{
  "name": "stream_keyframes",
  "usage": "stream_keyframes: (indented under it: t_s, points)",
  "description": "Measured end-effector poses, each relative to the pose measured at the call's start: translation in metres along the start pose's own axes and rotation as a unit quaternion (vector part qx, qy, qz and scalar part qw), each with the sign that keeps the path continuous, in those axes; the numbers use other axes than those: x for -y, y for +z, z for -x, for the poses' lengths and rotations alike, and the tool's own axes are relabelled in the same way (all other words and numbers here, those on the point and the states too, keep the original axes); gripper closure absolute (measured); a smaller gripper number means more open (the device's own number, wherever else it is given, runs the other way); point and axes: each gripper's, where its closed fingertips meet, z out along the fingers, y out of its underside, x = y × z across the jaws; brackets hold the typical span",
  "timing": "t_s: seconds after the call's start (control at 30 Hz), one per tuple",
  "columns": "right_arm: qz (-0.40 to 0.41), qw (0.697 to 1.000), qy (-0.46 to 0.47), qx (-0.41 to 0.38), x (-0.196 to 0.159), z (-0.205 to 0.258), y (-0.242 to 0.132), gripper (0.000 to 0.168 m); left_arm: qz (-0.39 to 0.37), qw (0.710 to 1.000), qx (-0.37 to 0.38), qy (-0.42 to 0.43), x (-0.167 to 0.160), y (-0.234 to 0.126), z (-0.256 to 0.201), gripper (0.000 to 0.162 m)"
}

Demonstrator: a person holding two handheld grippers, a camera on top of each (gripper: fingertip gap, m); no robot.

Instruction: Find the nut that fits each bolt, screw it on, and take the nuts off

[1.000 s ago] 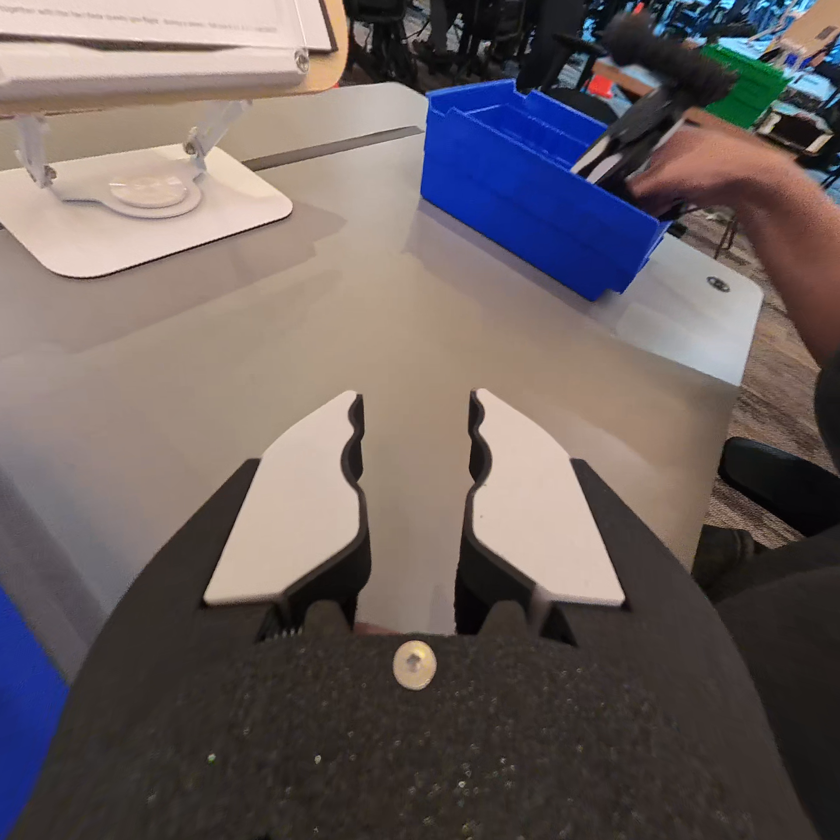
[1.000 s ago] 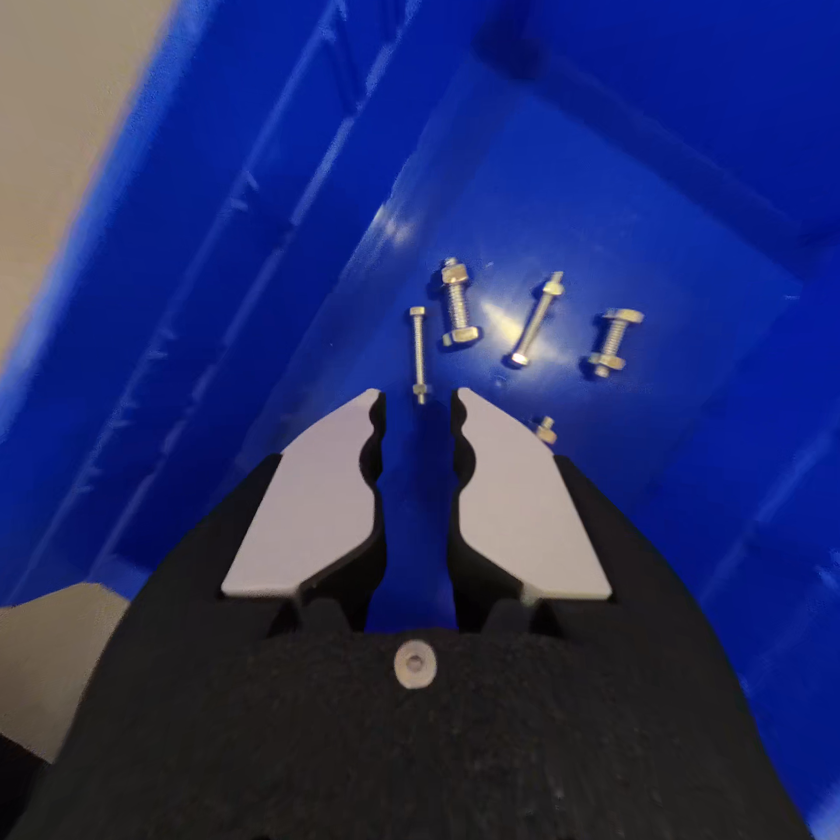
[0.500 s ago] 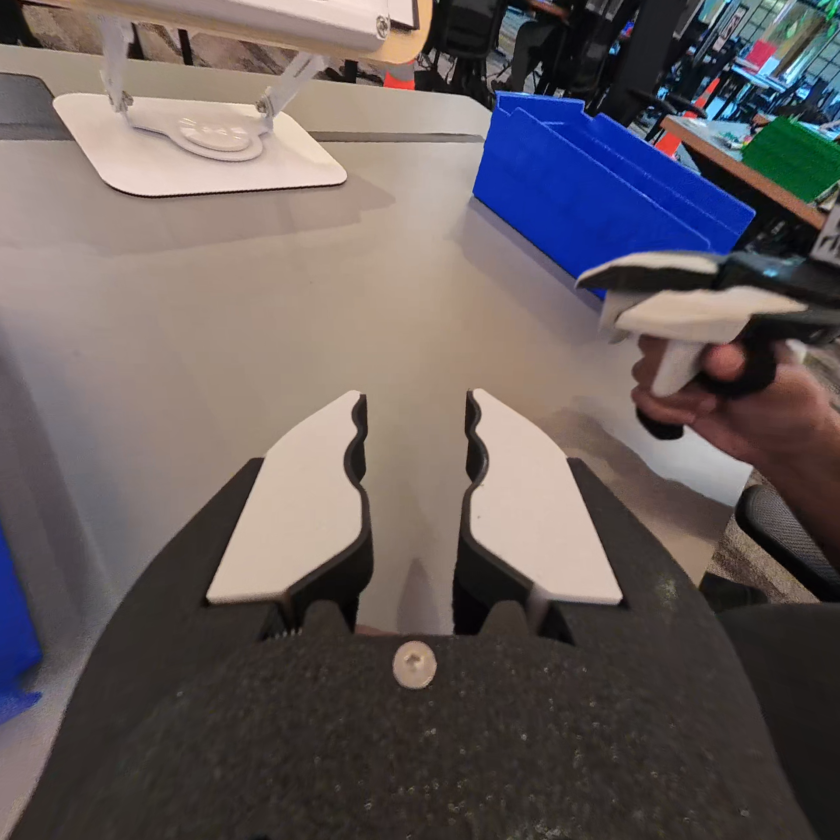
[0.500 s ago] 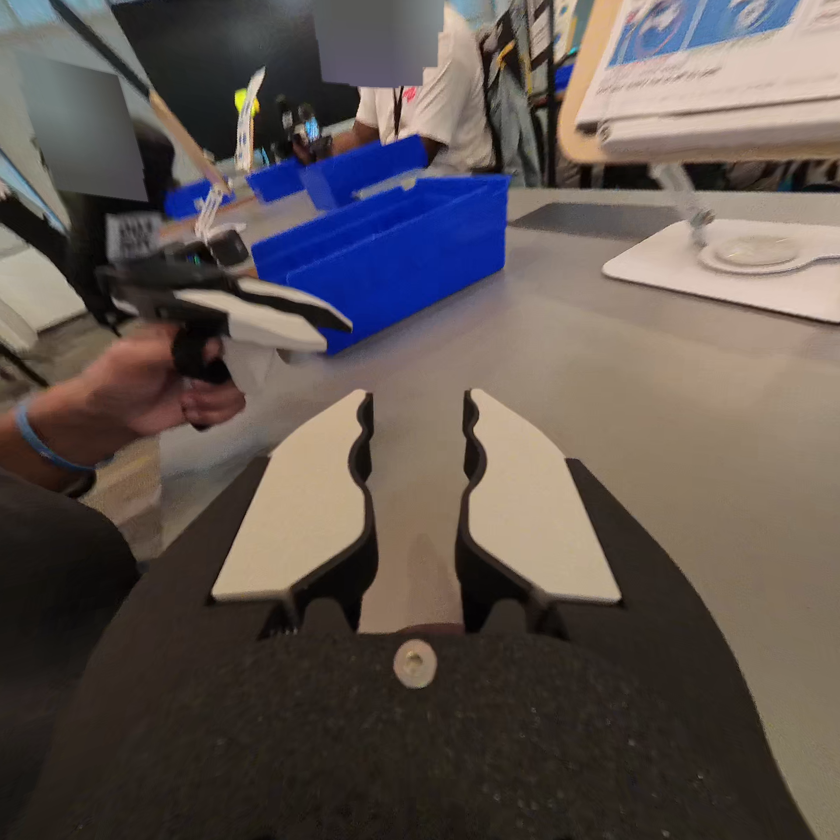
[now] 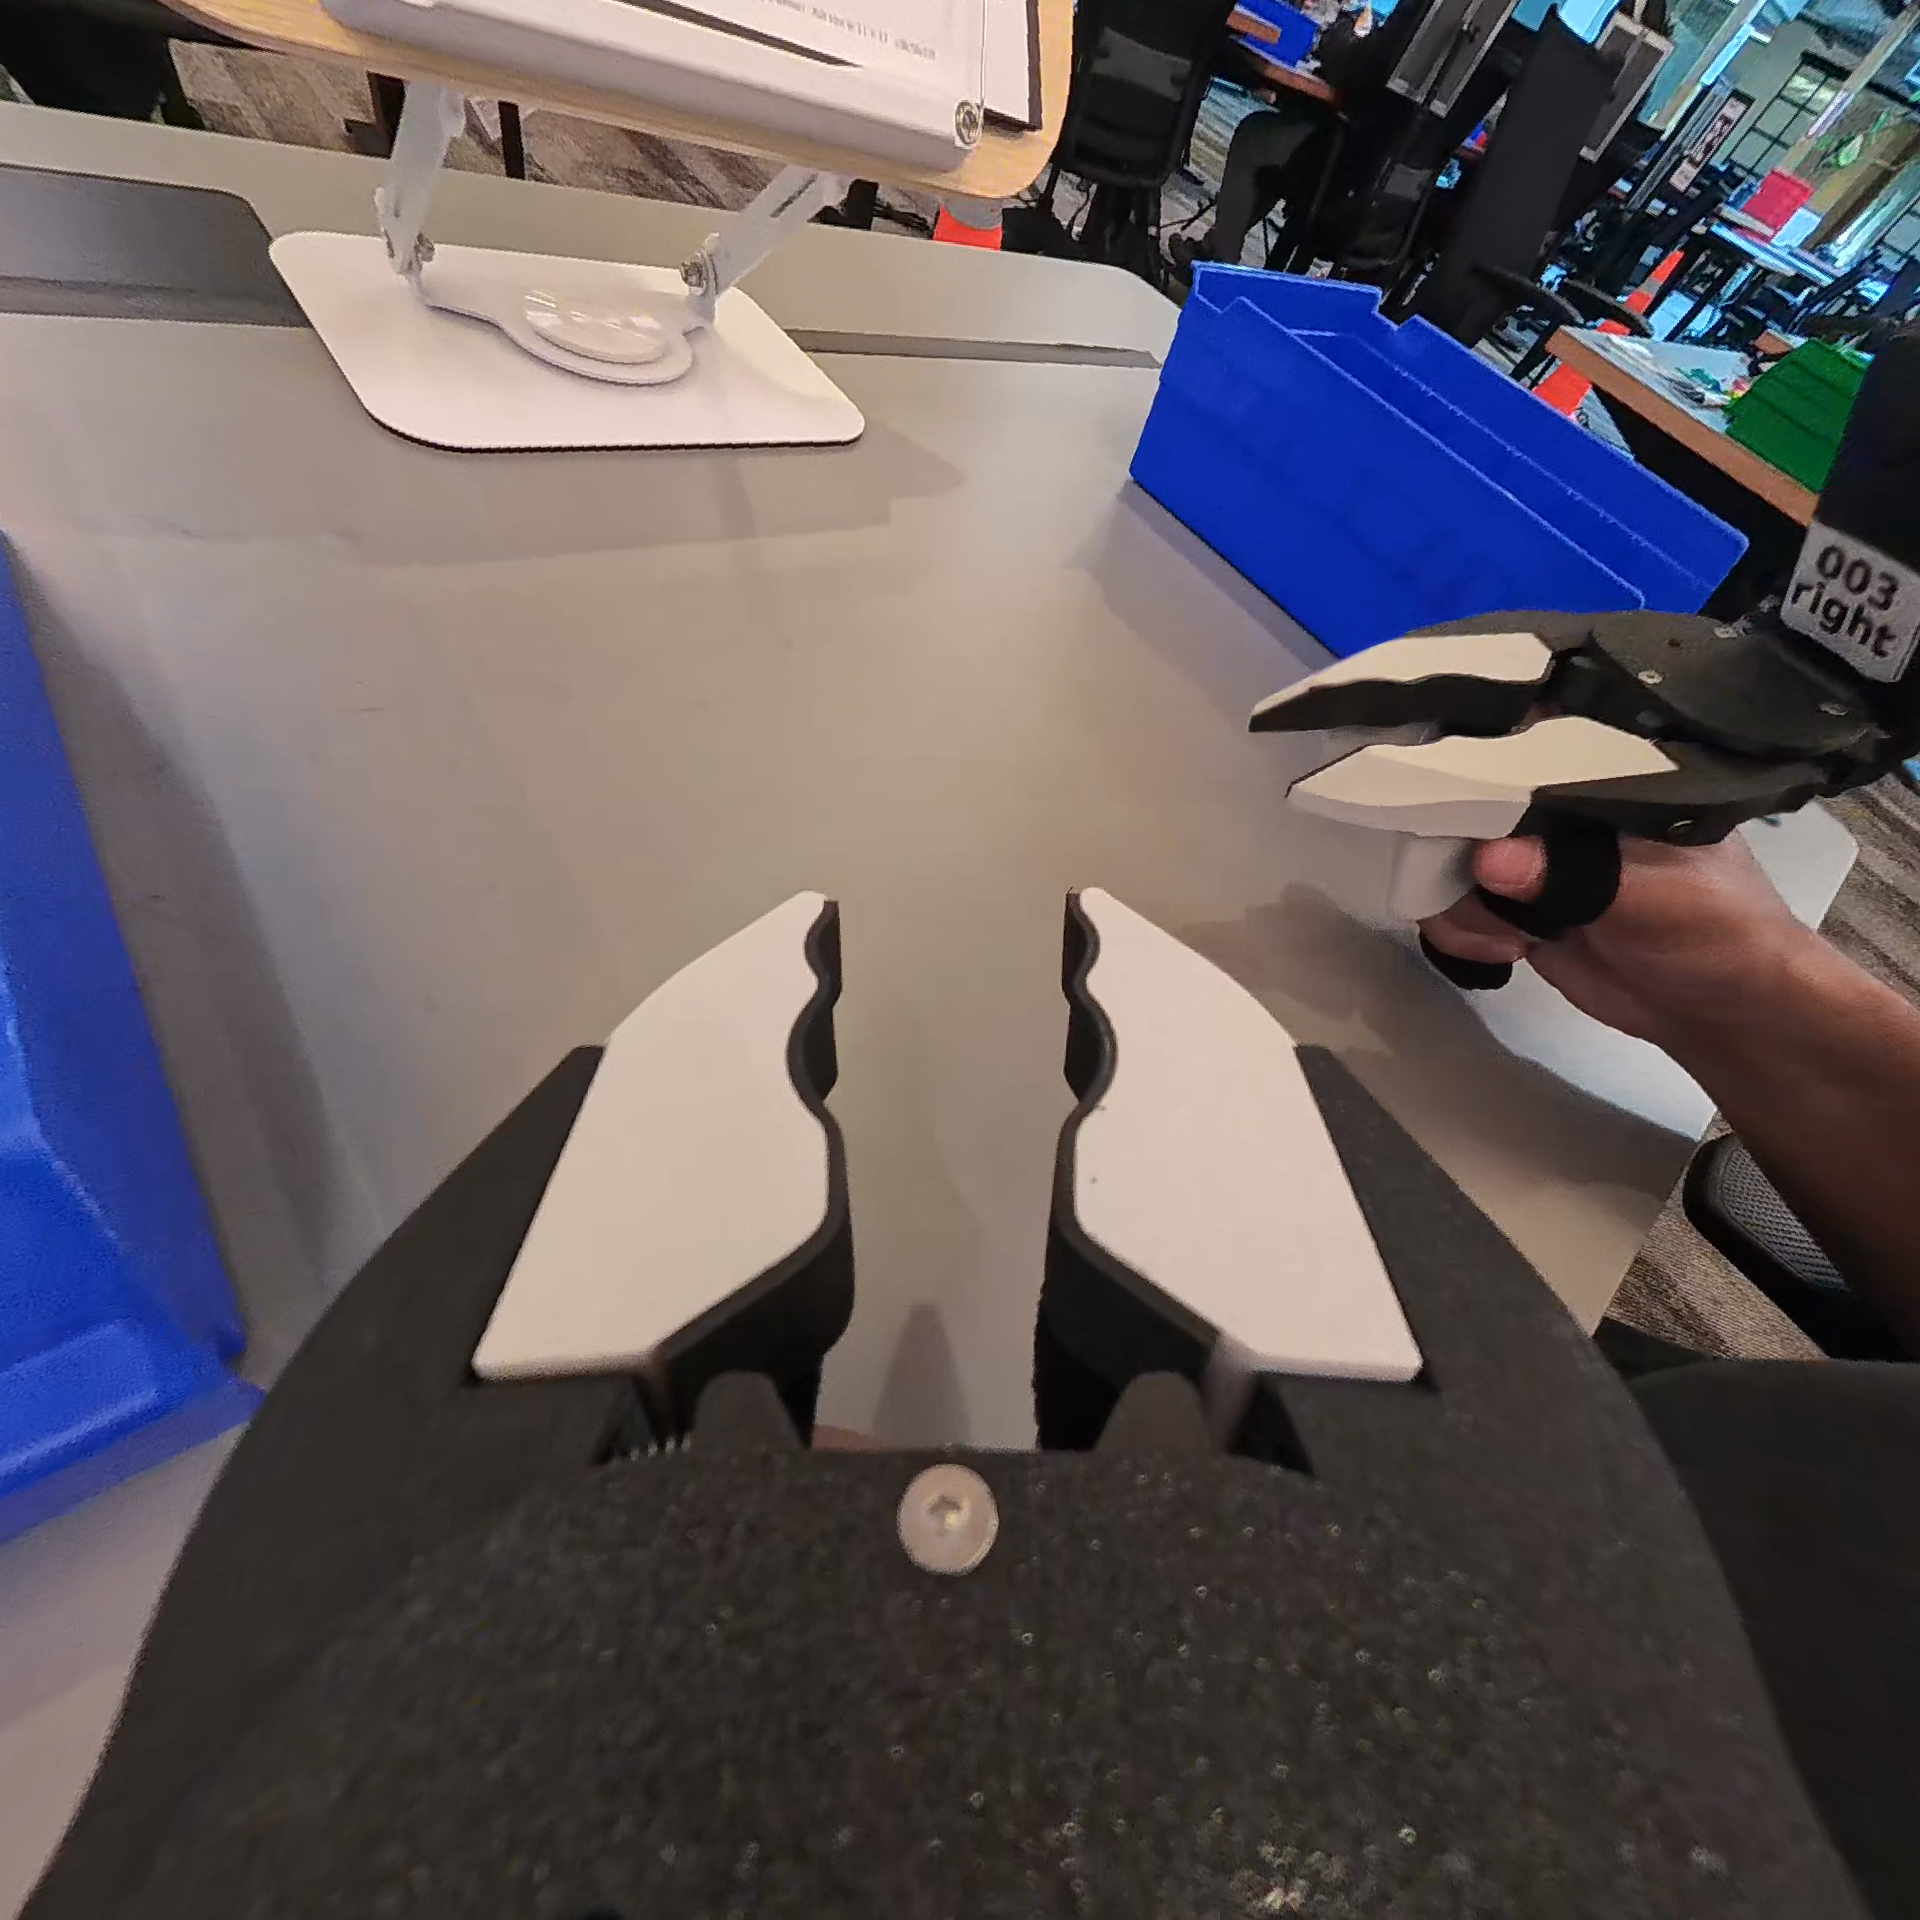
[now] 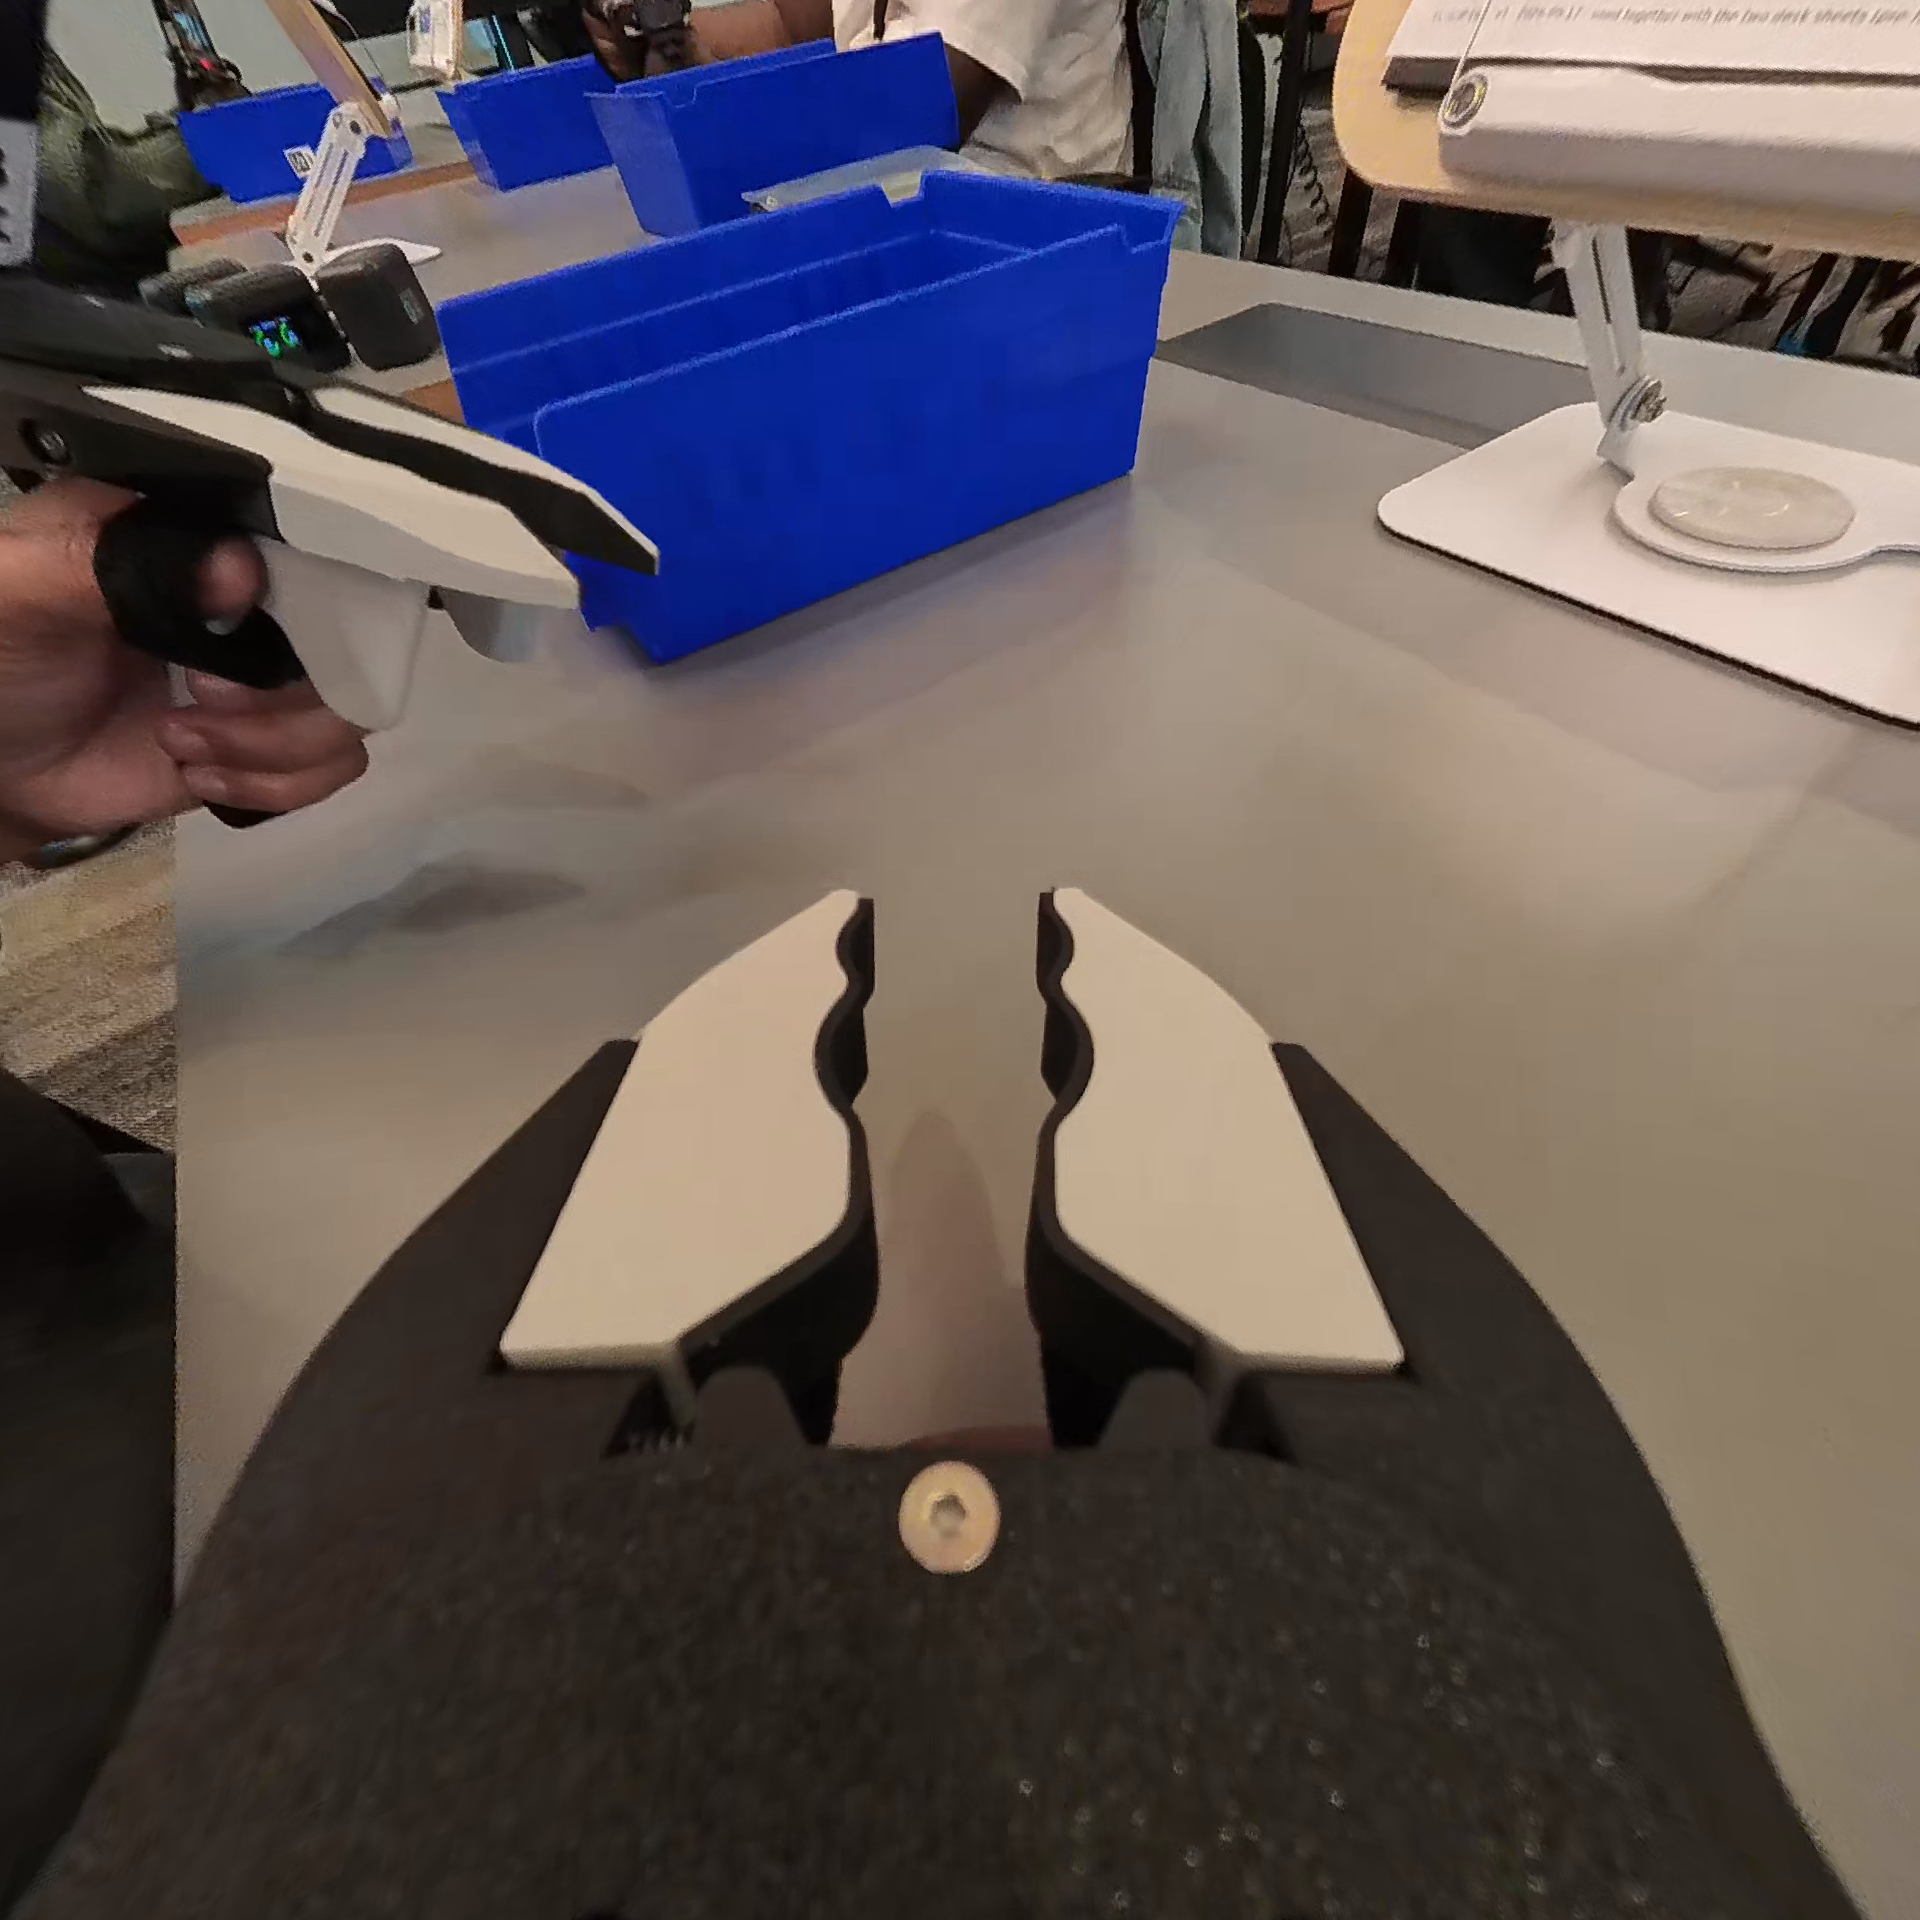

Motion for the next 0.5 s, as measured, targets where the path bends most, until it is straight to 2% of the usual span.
stream_keyframes:
  t_s: [0.1,0.2,0.33,0.4,0.5]
  points:
    - [0.012,1.000,-0.012,-0.005,-0.004,-0.002,-0.001,0.139,0.001,1.000,0.003,0.010,0.006,-0.009,0.000,0.122]
    - [0.014,1.000,-0.022,-0.012,-0.003,-0.005,-0.004,0.140,0.006,1.000,-0.007,0.024,0.027,-0.029,0.007,0.122]
    - [0.007,1.000,-0.022,-0.014,-0.002,-0.009,-0.009,0.141,0.091,0.989,0.065,0.100,0.051,-0.059,0.067,0.122]
    - [0.005,1.000,-0.016,-0.013,-0.003,-0.010,-0.011,0.141,0.171,0.965,0.124,0.156,0.051,-0.073,0.111,0.122]
    - [-0.004,1.000,-0.005,-0.009,-0.001,-0.010,-0.015,0.141,0.300,0.911,0.189,0.212,0.043,-0.080,0.179,0.122]
